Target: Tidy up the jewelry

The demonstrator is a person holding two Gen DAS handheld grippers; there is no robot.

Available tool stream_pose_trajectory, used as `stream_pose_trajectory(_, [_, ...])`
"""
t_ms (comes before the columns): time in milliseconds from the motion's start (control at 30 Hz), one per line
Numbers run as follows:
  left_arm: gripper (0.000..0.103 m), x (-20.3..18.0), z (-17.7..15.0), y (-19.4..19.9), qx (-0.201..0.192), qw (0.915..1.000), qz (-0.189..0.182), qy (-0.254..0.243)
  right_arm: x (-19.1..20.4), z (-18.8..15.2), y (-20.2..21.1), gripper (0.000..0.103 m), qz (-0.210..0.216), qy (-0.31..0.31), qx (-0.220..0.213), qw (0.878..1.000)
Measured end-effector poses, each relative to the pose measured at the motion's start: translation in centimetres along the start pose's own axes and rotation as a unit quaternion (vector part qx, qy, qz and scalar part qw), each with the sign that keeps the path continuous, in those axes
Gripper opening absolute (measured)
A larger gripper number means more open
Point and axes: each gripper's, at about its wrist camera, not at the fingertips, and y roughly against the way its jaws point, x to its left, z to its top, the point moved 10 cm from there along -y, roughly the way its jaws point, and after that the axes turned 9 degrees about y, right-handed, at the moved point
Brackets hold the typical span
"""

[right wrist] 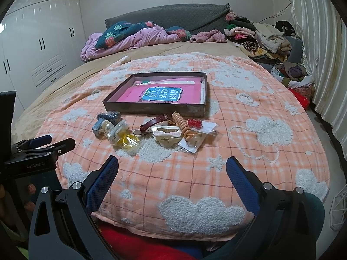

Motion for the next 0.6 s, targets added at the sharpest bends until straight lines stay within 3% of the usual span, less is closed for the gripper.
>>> stream_pose_trajectory(600, [0.095, 0.07, 0.4, 0.66, -0.004, 1.0, -0.001, -0.001, 0.23, 0.31, -0.18, 0.099, 0.003, 0.003, -0.001, 1.0])
